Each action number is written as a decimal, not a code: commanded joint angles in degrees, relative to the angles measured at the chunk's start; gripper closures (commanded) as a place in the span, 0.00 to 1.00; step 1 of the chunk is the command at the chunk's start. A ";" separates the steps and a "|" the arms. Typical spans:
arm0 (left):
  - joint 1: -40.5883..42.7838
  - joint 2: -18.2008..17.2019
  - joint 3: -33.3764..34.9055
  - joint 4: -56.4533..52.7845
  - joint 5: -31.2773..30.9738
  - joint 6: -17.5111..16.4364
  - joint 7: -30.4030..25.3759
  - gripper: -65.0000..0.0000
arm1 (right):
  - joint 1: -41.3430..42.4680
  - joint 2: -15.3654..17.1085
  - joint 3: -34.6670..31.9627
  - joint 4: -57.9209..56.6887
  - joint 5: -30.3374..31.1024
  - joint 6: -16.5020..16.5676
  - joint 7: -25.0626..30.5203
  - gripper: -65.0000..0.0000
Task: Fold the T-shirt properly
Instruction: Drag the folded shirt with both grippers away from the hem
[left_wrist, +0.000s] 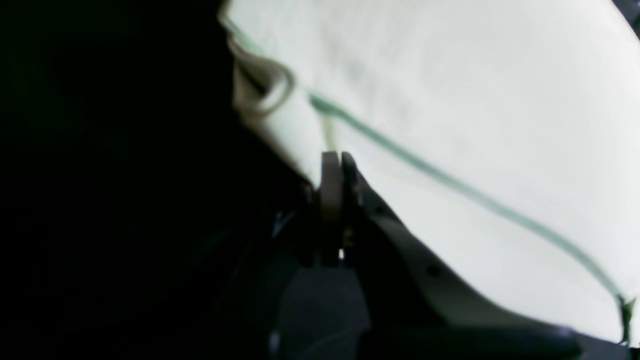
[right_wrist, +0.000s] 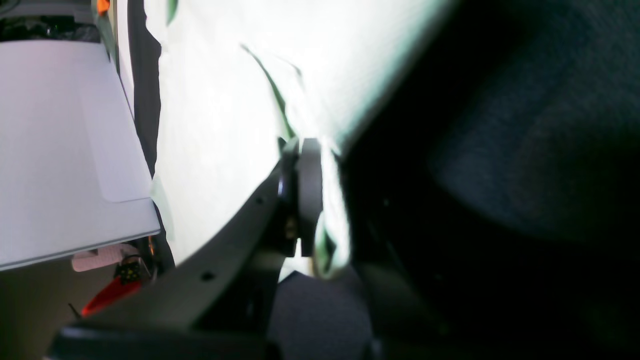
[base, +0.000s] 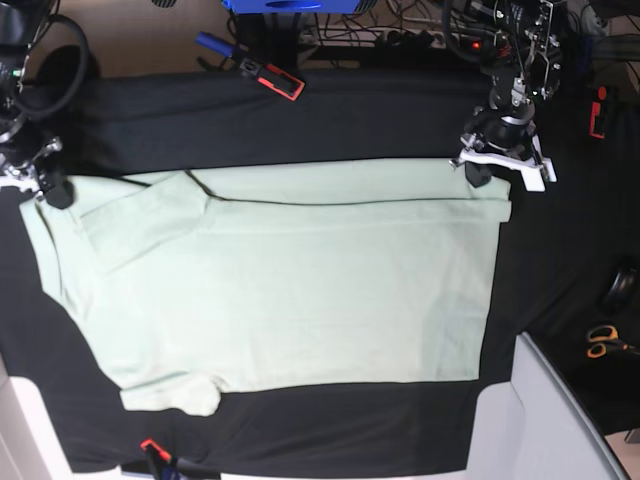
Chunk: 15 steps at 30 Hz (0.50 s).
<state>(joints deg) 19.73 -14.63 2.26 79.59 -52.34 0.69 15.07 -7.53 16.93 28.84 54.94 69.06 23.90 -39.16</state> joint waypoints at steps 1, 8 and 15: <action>0.27 -1.06 -0.28 2.21 -0.19 -0.47 -1.14 1.00 | 0.28 1.23 0.30 1.90 1.49 0.67 0.78 1.00; 2.65 -1.85 -0.28 4.14 -0.19 -0.38 -1.14 1.00 | -4.47 0.87 0.30 6.38 5.71 -1.61 0.78 1.00; 4.05 -1.94 -0.28 4.50 -0.19 -0.38 -1.14 1.00 | -9.22 0.96 0.21 12.45 10.20 -4.87 0.78 1.00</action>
<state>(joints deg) 23.51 -15.86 2.31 83.02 -52.38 0.43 15.18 -16.84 16.62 28.73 66.41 77.76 18.09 -39.51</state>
